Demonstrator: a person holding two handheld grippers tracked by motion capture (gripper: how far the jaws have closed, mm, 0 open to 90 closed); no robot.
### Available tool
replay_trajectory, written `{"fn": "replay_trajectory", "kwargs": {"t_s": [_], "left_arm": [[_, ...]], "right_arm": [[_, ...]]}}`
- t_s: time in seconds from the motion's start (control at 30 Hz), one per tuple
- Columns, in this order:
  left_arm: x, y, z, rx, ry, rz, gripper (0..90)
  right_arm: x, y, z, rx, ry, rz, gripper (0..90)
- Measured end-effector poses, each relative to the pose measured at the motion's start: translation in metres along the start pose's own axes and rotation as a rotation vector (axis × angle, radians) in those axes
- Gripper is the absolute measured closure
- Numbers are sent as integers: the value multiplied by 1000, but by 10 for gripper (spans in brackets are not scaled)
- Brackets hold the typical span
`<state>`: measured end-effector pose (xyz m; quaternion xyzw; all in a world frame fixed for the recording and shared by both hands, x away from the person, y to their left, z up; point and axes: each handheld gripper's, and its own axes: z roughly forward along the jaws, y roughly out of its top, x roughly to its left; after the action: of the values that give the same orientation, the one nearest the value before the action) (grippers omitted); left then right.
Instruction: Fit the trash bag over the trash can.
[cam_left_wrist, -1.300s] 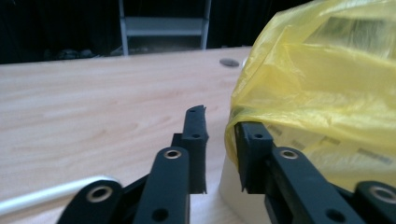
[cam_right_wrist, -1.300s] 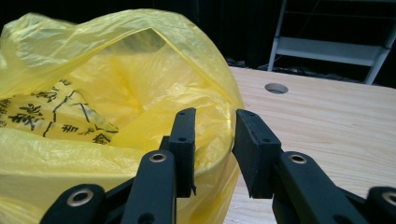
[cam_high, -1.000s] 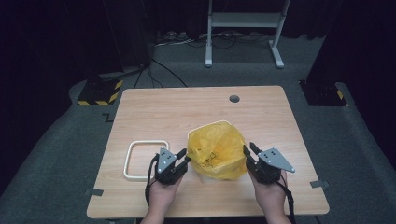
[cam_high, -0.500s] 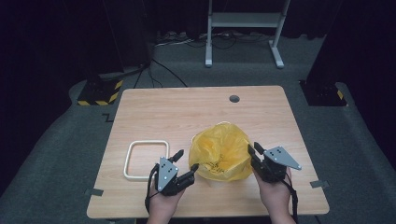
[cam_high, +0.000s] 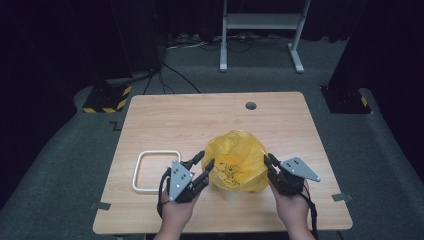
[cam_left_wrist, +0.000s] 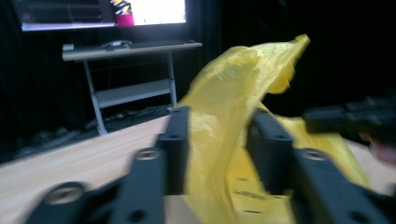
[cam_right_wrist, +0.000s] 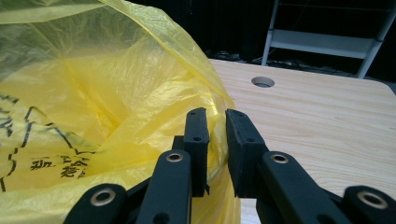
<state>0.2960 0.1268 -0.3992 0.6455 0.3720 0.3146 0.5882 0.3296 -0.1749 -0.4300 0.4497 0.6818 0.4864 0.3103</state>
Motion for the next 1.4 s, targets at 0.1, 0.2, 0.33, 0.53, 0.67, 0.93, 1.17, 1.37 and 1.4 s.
{"fn": "replay_trajectory", "kwargs": {"t_s": [0.1, 0.2, 0.33, 0.53, 0.67, 0.93, 1.17, 1.37, 1.4], "left_arm": [[26, -6, 17, 62, 47, -77, 754], [48, -20, 37, 163, 85, -130, 792], [55, -39, 58, 281, 71, -138, 792], [51, -53, 68, 354, 20, -127, 771], [50, -54, 65, 351, 10, -120, 758], [39, -57, 52, 333, -11, -86, 740], [26, -63, 36, 317, -36, -93, 745], [19, -65, 29, 302, -43, -94, 696], [19, -65, 27, 294, -36, -95, 679]], "right_arm": [[0, 0, 0, -2, 3, -2, 791], [0, 0, 0, -4, 4, -9, 790], [0, -1, -1, -7, 8, -13, 789], [-2, -1, -4, -22, 3, -22, 751], [-7, -1, -30, -101, -52, -35, 737], [-8, -33, -31, -5, -65, -49, 731], [-17, -22, -12, 2, -83, -64, 729], [-33, -5, 20, 44, -97, -72, 696], [-34, -4, 19, 38, -104, -72, 694]]}}
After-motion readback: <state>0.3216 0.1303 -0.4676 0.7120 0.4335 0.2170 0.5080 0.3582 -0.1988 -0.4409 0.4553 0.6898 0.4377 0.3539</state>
